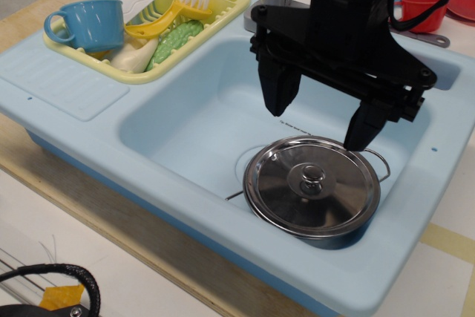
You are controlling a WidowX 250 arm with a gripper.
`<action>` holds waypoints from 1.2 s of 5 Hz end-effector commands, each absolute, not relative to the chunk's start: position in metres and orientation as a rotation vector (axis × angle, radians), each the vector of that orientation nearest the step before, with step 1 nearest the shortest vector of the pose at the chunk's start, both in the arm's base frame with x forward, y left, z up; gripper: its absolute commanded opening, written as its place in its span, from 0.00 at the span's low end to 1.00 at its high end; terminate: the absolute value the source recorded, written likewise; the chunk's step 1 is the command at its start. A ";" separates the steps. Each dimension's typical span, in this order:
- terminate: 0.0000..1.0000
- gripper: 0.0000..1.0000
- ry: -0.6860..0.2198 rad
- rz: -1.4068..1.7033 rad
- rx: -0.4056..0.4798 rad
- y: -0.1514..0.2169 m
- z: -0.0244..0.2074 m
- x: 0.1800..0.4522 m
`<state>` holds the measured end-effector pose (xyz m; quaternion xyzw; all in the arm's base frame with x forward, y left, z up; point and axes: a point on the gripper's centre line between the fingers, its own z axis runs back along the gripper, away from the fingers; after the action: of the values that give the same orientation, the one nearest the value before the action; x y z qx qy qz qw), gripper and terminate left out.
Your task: Take lid off pot or pan
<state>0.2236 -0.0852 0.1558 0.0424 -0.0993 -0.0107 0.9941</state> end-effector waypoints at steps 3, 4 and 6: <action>0.00 1.00 -0.176 0.016 0.053 -0.079 0.131 0.222; 0.00 1.00 -0.174 0.018 0.050 -0.076 0.119 0.224; 0.00 1.00 -0.170 -0.081 0.027 -0.076 0.106 0.234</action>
<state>0.2310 -0.0768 0.0982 0.0117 -0.0691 -0.0439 0.9966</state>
